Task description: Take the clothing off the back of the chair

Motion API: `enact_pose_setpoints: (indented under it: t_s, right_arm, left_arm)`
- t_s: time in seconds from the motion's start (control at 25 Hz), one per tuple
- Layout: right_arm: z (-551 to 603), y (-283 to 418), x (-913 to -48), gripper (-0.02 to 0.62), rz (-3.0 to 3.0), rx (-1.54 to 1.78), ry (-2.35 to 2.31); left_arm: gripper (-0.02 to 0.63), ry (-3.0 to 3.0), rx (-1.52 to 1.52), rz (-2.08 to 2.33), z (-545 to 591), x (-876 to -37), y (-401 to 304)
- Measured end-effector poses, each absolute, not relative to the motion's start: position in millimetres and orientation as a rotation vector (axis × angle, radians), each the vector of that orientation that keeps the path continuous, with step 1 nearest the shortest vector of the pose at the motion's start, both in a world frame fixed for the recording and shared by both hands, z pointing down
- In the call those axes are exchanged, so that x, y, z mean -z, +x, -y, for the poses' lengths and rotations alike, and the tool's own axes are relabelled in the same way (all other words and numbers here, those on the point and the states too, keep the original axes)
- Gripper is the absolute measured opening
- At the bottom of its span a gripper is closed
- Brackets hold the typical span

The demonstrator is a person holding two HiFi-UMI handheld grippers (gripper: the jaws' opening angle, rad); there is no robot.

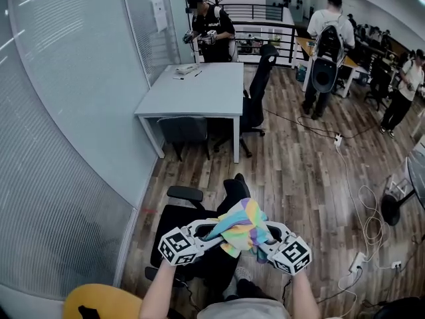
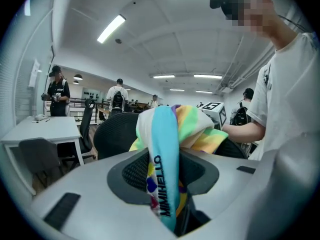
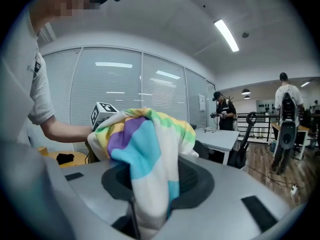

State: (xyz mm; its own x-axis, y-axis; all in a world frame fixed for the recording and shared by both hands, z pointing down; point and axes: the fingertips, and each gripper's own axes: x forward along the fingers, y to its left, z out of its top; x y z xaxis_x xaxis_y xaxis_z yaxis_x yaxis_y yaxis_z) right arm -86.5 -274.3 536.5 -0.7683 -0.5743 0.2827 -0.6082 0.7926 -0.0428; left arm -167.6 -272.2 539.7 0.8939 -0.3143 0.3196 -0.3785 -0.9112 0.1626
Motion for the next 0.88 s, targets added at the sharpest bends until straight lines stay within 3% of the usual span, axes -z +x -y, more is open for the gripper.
enact_pose_setpoints:
  t_s: [0.24,0.88]
  right_arm:
    - [267.2,-89.1,-532.1,0.117,2.691,-0.257,1.074]
    - [237.8,-89.9,-505.3,0.109,2.749,-0.268,0.999]
  left_arm:
    - [0.14,2.793,-0.411,0.646,267.6,-531.6,-175.3]
    - [0.132,2.716,-0.536,1.171,245.2,-480.5,-184.8]
